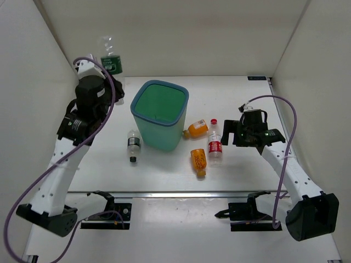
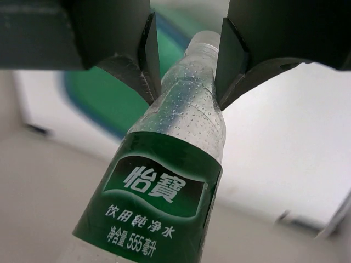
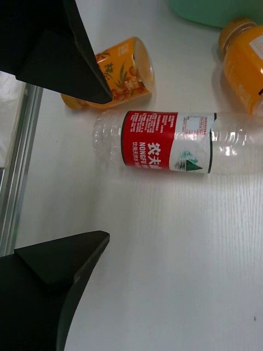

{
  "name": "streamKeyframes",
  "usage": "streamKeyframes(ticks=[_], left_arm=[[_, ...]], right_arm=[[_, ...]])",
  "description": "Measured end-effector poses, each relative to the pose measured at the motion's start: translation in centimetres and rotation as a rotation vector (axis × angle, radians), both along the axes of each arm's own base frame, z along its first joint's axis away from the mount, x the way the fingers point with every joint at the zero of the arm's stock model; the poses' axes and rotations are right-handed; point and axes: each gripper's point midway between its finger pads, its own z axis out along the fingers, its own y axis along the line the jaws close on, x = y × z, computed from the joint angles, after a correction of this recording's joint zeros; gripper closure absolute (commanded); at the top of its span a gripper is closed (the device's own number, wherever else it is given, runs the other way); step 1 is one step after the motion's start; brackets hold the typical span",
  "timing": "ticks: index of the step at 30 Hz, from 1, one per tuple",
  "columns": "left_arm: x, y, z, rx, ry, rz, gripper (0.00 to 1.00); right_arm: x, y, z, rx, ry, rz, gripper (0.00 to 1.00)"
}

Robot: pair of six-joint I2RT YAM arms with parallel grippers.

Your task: Put the plastic bottles in the bin

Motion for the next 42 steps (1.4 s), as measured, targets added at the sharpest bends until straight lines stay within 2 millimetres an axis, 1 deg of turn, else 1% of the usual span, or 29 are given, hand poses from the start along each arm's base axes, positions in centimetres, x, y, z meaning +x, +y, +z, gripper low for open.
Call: streamKeyframes(ticks=[1,3,4,5,6,8,9,11,12,13,14,16,17,19,21,24,26,28,30,31,32,34,35,37,38,39,40,41,42], left_arm=[[-0.5,-1.6,2.4,-0.019,-0.075,-0.056,0.55],[-1.0,-3.5,5.1,-0.047,-0.169,-0.129,0.57],[-0.8,-4.2,5.8,-0.058,-0.194,-0.157,0.56],[-0.3,-5.1,6.0,-0.068,-0.208,-0.186,0.55],[0.3,-5.8,5.8,-0.071,-0.208,-0.205,0.55],[2.1,-7.8,4.4,-0.071,-0.187,-0.251,0.5],[3.1,-9.0,3.1,-0.07,-0.166,-0.279,0.47],[4.6,-11.6,-0.9,-0.063,-0.092,-0.351,0.4],[5.0,-12.5,-2.9,-0.055,-0.047,-0.38,0.28],[5.3,-13.5,-4.7,-0.048,-0.004,-0.405,0.19],[5.5,-14.2,-6.0,-0.036,0.027,-0.43,0.02],[5.4,-15.3,-7.6,-0.014,0.071,-0.455,0.01],[5.2,-15.5,-7.9,-0.008,0.082,-0.464,0.01],[4.7,-15.8,-7.5,-0.007,0.076,-0.48,0.02],[3.9,-15.4,-6.1,-0.016,0.045,-0.484,0.01],[2.2,-13.8,-2.7,-0.035,-0.03,-0.471,0.01],[0.5,-12.8,-0.4,-0.05,-0.086,-0.467,0.02],[-1.5,-11.6,1.2,-0.065,-0.133,-0.464,0.01],[-3.3,-10.1,1.7,-0.075,-0.148,-0.45,0.01],[-4.0,-9.1,1.6,-0.074,-0.148,-0.427,0.01],[-4.6,-8.0,1.0,-0.071,-0.136,-0.394,0.01],[-5.5,-5.3,-1.2,-0.059,-0.084,-0.308,0.01],[-5.9,-3.8,-2.6,-0.054,-0.051,-0.255,0.01],[-6.8,-0.6,-6.2,-0.038,0.044,-0.143,0.01],[-7.4,0.7,-8.1,-0.033,0.097,-0.095,0.01],[-7.8,1.7,-9.7,-0.028,0.141,-0.054,0.02],[-8.5,2.5,-11.5,-0.021,0.194,-0.021,0.01],[-9.1,3.0,-13.1,-0.02,0.24,-0.001,0.01],[-9.6,3.1,-14.2,-0.02,0.273,0.005,0.01]], right_arm=[[0.2,0.3,-0.1,0.007,-0.002,0.008,0.01],[0.7,0.6,-0.2,0.016,-0.011,0.011,0.01],[0.9,0.6,-0.3,0.019,-0.015,0.011,0.01],[1.1,0.5,-0.2,0.022,-0.021,0.008,0.0],[1.3,0.5,-0.2,0.024,-0.026,0.003,0.0],[1.8,0.2,-0.1,0.029,-0.037,-0.008,0.01],[2.0,0.0,0.0,0.03,-0.043,-0.015,0.01],[2.3,-0.1,0.1,0.033,-0.052,-0.022,0.01],[2.4,-0.2,0.1,0.033,-0.055,-0.025,0.0],[2.5,-0.2,0.1,0.033,-0.056,-0.027,0.01],[2.5,-0.2,0.0,0.033,-0.055,-0.027,0.01],[2.6,-0.2,-0.1,0.034,-0.051,-0.028,0.01],[2.6,-0.1,-0.2,0.034,-0.05,-0.026,0.01],[2.7,0.2,-0.4,0.036,-0.048,-0.02,0.01],[2.8,0.8,-0.6,0.038,-0.044,-0.005,0.01],[3.2,1.8,-1.3,0.038,-0.034,0.018,0.01],[3.5,2.3,-1.9,0.035,-0.022,0.024,0.01],[3.8,2.7,-2.9,0.028,-0.001,0.031,0.01],[4.1,3.0,-3.9,0.018,0.022,0.032,0.01],[4.1,3.1,-4.5,0.011,0.037,0.034,0.01],[4.2,3.2,-5.1,0.006,0.05,0.034,0.01],[4.3,3.3,-6.3,-0.009,0.077,0.034,0.02],[4.3,3.5,-7.0,-0.014,0.09,0.036,0.05],[4.3,3.6,-8.0,-0.019,0.116,0.03,0.13],[4.2,3.6,-8.5,-0.02,0.127,0.027,0.19],[4.2,3.7,-9.0,-0.022,0.139,0.024,0.28],[4.1,3.7,-9.5,-0.02,0.148,0.019,0.35],[3.9,3.5,-9.9,-0.02,0.16,0.011,0.43],[3.7,3.4,-10.3,-0.016,0.173,0.0,0.48]])
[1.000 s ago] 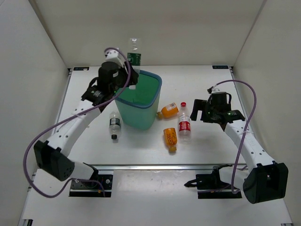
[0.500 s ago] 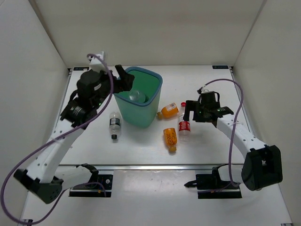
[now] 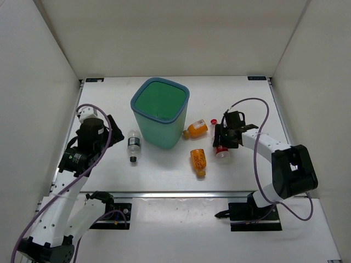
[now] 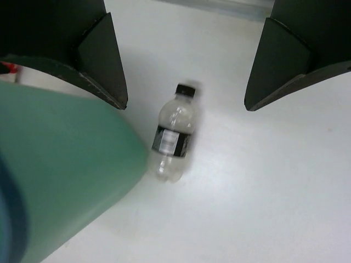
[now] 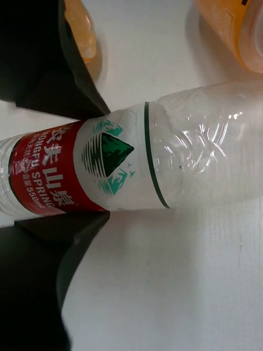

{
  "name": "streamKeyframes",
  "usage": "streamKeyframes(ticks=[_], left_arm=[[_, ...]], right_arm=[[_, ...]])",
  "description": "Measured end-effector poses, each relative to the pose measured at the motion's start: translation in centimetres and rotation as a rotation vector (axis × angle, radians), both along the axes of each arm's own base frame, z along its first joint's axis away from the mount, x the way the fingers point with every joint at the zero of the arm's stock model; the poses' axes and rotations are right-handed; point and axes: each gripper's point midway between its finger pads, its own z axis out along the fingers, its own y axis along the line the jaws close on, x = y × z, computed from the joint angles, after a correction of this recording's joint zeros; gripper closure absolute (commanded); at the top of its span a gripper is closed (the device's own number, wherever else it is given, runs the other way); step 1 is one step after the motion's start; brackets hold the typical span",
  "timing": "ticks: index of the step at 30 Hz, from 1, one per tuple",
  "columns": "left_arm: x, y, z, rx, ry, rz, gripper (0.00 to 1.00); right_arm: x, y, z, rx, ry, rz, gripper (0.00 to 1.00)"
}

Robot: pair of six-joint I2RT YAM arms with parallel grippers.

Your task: Put the plastic bottles in the bin

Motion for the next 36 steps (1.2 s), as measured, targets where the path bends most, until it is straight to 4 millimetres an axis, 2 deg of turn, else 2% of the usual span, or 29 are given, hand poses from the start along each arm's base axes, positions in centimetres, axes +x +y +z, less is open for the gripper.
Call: streamKeyframes(ticks=[3,6,7,9,10,12,14,16,19,21,23,24,26,28,31,34,36], left_arm=[[-1.1,-0.1,-2.4,-0.011,0.069,0.003,0.01],[-1.4,-0.5,-3.1,-0.04,0.084,-0.001,0.01],[-1.4,-0.6,-3.2,-0.051,0.084,-0.001,0.01],[-1.3,-0.9,-3.8,-0.071,0.093,-0.003,0.01],[-1.4,-1.0,-4.3,-0.078,0.102,-0.006,0.01],[-1.6,-1.4,-5.7,-0.094,0.133,-0.015,0.01],[-1.9,-1.8,-7.2,-0.108,0.173,-0.023,0.01],[-2.3,-2.1,-8.6,-0.124,0.206,-0.031,0.01],[-2.5,-2.6,-10.1,-0.144,0.239,-0.041,0.02],[-2.5,-2.8,-10.6,-0.155,0.249,-0.049,0.01],[-2.3,-3.1,-11.0,-0.164,0.245,-0.06,0.02],[-2.2,-3.2,-11.1,-0.167,0.241,-0.064,0.01],[-2.1,-3.4,-11.6,-0.17,0.241,-0.072,0.02],[-1.8,-3.3,-11.8,-0.166,0.244,-0.07,0.02],[-1.0,-3.4,-11.8,-0.163,0.229,-0.071,0.01],[-0.3,-3.3,-12.5,-0.159,0.228,-0.068,0.01],[0.0,-3.4,-13.3,-0.153,0.242,-0.071,0.01]], right_arm=[[0.2,-0.3,0.2,0.011,-0.007,-0.034,0.56],[-0.1,-1.2,0.7,-0.027,-0.011,-0.056,0.57],[-0.2,-1.4,1.3,-0.036,-0.019,-0.061,0.58],[0.3,-1.6,3.8,-0.039,-0.066,-0.063,0.57],[1.1,-1.5,5.8,-0.032,-0.119,-0.058,0.58],[3.4,-0.7,11.1,-0.011,-0.269,-0.04,0.55],[5.6,1.0,18.0,0.012,-0.468,0.006,0.59],[6.9,4.3,25.5,0.057,-0.677,0.09,0.57],[6.6,9.8,34.4,0.161,-0.935,0.228,0.56],[6.1,13.1,38.6,0.244,-1.062,0.317,0.55],[6.6,15.5,40.9,0.297,-1.146,0.373,0.54],[7.1,16.5,41.1,0.315,-1.164,0.398,0.54],[8.3,18.7,40.1,0.33,-1.17,0.445,0.53],[9.7,20.6,37.4,0.331,-1.126,0.488,0.51],[11.3,23.4,31.6,0.323,-1.007,0.554,0.47],[11.7,24.9,27.3,0.312,-0.911,0.595,0.32],[11.3,25.4,26.1,0.308,-0.878,0.614,0.09]])
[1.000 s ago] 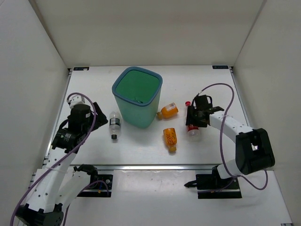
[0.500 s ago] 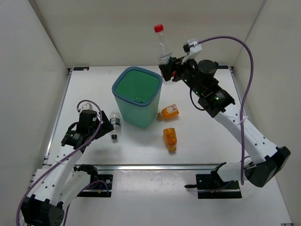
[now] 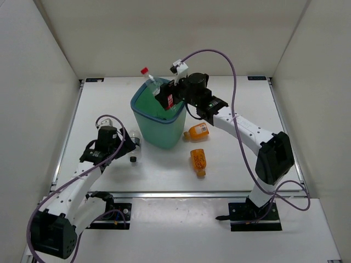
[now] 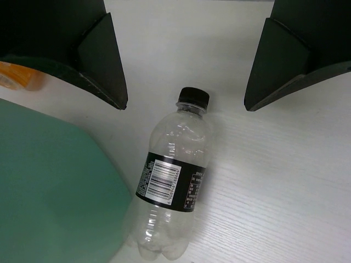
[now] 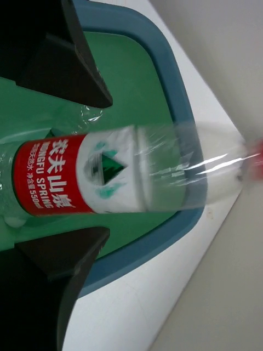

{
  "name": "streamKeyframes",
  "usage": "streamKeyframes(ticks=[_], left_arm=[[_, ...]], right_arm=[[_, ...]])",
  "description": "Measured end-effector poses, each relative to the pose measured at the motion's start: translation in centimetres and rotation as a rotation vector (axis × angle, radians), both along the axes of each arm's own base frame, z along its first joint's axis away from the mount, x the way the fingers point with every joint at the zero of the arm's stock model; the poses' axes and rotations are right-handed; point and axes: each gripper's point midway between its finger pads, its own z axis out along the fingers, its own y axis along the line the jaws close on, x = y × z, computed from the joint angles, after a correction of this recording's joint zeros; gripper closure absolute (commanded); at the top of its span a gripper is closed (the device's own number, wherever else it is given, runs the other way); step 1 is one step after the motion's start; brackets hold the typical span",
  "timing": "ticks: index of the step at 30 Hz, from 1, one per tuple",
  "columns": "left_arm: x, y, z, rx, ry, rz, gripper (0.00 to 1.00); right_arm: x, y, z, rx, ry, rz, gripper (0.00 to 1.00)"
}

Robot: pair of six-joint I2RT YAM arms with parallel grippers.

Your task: Put the plastic bottles in the bin

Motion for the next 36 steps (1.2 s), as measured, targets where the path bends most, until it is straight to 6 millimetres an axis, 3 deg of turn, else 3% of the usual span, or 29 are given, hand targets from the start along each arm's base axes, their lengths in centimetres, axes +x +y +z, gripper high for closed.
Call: streamKeyframes(ticks=[2,4,7,10,14,17,20,22,23,25,28,30,32,36], left_arm=[[0.3,-0.2,-0.8,0.0,0.011,-0.009,0.02],[0.6,-0.5,-1.7,-0.005,0.023,-0.021,0.01],[0.7,-0.9,-2.6,-0.009,0.033,-0.037,0.02],[0.7,-1.1,-3.4,-0.013,0.034,-0.044,0.01],[0.8,-1.2,-4.4,-0.016,0.034,-0.045,0.01],[0.9,-1.7,-5.3,-0.025,0.046,-0.06,0.02],[1.1,-2.2,-6.4,-0.022,0.074,-0.074,0.08],[1.0,-2.5,-7.3,-0.013,0.101,-0.084,0.3],[0.9,-2.6,-7.6,-0.007,0.113,-0.086,0.35],[0.9,-2.6,-7.8,0.007,0.124,-0.088,0.47],[1.5,-1.7,-6.3,0.03,0.086,-0.052,0.57],[2.2,-0.8,-3.8,0.048,0.023,-0.016,0.62],[2.9,0.2,0.1,0.064,-0.067,0.03,0.62],[4.2,1.9,11.9,0.074,-0.321,0.108,0.65]], right_arm=[[-0.6,0.4,0.4,-0.003,-0.016,0.018,0.01],[-1.5,0.6,1.8,0.001,-0.05,0.035,0.01],[-3.1,0.3,5.1,0.032,-0.115,0.047,0.0],[-5.3,-1.5,8.3,0.067,-0.191,0.036,0.0],[-8.1,-6.3,11.3,0.125,-0.249,-0.03,0.0],[-8.9,-11.9,11.3,0.168,-0.242,-0.135,0.01],[-9.2,-17.4,9.9,0.192,-0.207,-0.259,0.01],[-9.3,-20.7,8.5,0.195,-0.17,-0.343,0.01],[-9.4,-21.8,7.6,0.193,-0.144,-0.375,0.01],[-9.6,-23.1,5.8,0.182,-0.092,-0.414,0.01],[-9.9,-24.0,1.7,0.133,0.01,-0.452,0.01],[-10.0,-24.2,-1.7,0.069,0.096,-0.481,0.0],[-10.3,-24.0,-5.4,-0.017,0.188,-0.503,0.01],[-11.8,-23.7,-12.4,-0.196,0.339,-0.511,0.01]])
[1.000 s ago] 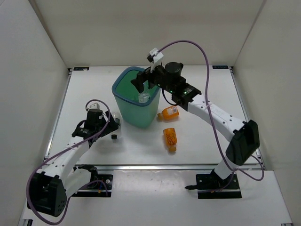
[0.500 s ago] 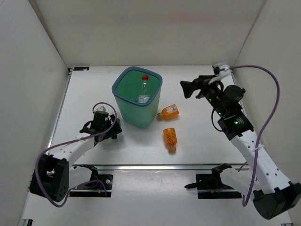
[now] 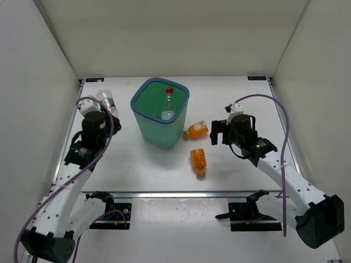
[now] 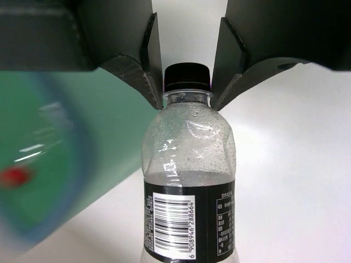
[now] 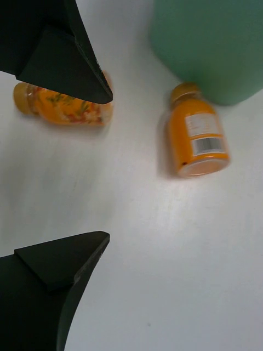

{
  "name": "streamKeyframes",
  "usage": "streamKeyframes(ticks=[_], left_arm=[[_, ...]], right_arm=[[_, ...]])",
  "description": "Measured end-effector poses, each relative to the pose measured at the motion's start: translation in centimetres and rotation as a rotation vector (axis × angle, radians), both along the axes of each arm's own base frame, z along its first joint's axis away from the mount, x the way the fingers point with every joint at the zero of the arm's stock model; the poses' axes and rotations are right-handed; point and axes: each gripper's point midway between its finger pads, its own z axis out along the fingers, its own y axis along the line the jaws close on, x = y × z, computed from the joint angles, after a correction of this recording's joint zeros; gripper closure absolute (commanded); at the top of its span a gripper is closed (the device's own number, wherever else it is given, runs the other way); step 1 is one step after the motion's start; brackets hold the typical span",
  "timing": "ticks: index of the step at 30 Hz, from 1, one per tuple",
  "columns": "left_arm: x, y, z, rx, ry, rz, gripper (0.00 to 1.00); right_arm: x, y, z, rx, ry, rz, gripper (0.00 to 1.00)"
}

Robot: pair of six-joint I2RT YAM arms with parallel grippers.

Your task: Put the plastic bottles in the bin

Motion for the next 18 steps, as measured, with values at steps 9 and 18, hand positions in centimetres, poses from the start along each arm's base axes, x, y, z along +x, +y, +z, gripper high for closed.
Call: streamKeyframes(ticks=[9,18], left_arm=[[0.4,-8.1,19.8,-0.109,-0.462,-0.272,0.6],[6.3,-16.8,6.5,-0.027,-0.13,-0.472,0.32]], right_arm=[[-2.0,-0.9,-4.8,-0.024,0.129,0.001,0.01],[-1.0,-0.2,-5.1,-0.014,0.12,0.012,0.01]])
